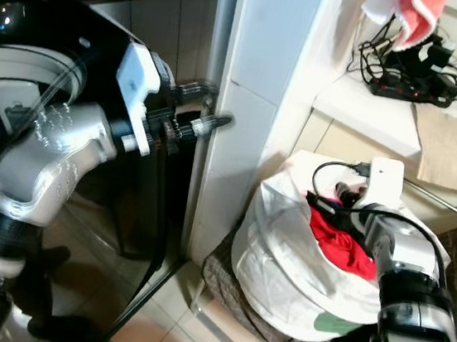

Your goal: Clothes washing

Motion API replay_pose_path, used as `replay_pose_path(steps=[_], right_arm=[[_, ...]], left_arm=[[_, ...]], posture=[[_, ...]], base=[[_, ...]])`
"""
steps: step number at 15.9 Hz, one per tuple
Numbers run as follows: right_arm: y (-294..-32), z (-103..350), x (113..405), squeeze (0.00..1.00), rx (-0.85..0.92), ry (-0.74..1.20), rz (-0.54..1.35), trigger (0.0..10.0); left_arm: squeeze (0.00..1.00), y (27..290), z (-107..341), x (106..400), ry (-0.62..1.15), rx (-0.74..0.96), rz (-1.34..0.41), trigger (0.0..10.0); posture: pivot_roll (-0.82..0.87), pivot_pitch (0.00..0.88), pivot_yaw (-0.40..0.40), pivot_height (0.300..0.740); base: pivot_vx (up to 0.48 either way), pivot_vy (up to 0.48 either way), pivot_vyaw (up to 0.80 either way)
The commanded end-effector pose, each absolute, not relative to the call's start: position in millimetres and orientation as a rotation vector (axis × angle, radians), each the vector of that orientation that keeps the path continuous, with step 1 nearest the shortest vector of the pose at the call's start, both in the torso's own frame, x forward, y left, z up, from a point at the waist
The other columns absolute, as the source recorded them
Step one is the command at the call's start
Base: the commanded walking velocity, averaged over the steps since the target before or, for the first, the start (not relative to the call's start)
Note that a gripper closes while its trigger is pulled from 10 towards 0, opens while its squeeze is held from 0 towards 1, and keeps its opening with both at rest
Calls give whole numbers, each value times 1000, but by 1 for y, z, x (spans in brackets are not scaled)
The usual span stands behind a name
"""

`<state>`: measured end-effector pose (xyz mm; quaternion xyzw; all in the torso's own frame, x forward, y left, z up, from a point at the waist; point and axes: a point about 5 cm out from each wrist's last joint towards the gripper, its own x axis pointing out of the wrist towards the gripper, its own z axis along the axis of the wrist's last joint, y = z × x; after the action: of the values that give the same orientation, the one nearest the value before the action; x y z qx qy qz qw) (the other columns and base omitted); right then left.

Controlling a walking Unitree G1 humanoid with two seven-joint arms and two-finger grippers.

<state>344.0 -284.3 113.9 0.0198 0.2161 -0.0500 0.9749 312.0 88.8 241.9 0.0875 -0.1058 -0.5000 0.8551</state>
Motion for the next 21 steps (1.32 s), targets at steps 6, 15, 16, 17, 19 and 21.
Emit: replay_pose_path(steps=[6,15,16,17,19,21], right_arm=[[-311,102,334,1000,30,439,-105,10000],[-341,97,316,933,-31,484,-205,10000],[-341,91,313,0,33,487,-224,10000],[-343,85,308,0,55,497,-267,10000],[-346,79,302,0,89,494,-322,10000],[-345,77,301,0,115,488,-326,10000]], left_arm=[[0,114,253,289,-159,299,-992,10000],[0,141,277,246,-7,370,-1075,10000],[0,146,281,242,16,382,-1070,10000],[0,148,283,238,34,386,-1073,10000],[0,148,286,233,44,385,-1075,10000],[0,149,286,230,58,391,-1071,10000]], posture=[[140,0,-35,740],[333,161,18,740],[358,181,28,740],[376,195,31,740],[387,207,33,740],[389,210,30,740]], base=[[0,0,0],[0,0,0],[0,0,0],[0,0,0],[0,0,0],[0,0,0]])
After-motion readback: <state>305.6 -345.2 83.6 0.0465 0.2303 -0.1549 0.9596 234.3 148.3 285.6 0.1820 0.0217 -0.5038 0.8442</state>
